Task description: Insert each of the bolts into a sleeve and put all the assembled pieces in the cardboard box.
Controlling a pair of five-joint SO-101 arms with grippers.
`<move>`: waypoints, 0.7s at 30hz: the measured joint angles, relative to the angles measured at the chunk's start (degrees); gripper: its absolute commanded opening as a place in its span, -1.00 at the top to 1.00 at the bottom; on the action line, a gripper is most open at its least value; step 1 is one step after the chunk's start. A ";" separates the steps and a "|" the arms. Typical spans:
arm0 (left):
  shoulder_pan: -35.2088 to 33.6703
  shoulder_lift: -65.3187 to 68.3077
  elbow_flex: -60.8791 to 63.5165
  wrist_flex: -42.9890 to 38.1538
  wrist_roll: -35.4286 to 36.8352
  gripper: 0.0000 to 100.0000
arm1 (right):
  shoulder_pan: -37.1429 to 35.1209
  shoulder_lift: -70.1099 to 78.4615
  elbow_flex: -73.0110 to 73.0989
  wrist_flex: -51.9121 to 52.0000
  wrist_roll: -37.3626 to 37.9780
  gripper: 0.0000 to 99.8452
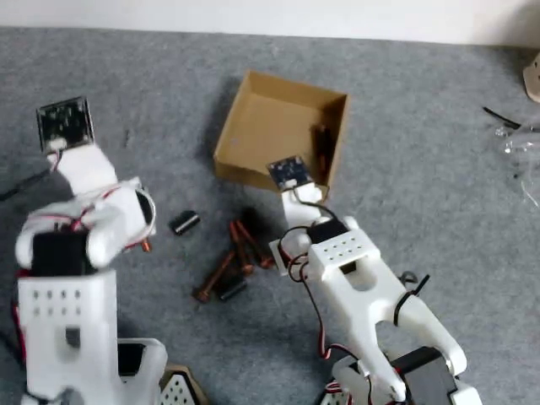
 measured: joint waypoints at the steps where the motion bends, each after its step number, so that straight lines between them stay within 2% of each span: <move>1: 0.00 -2.46 1.41 0.00 -0.97 0.99 | 0.00 0.00 0.00 0.00 0.00 0.99; 7: -0.26 -18.64 10.29 -0.26 -4.75 0.99 | 0.00 0.00 0.00 -0.35 0.00 0.99; 11: -0.35 -29.10 17.67 -5.63 -7.74 0.99 | -0.09 -3.25 1.32 -3.69 0.00 0.99; 18: -0.35 -38.86 31.65 -17.05 -10.81 0.99 | -1.85 -20.31 15.21 -10.55 0.00 0.99; 21: 2.02 -40.44 34.02 -20.13 -10.81 0.99 | -2.55 -29.54 20.75 -12.84 0.00 0.99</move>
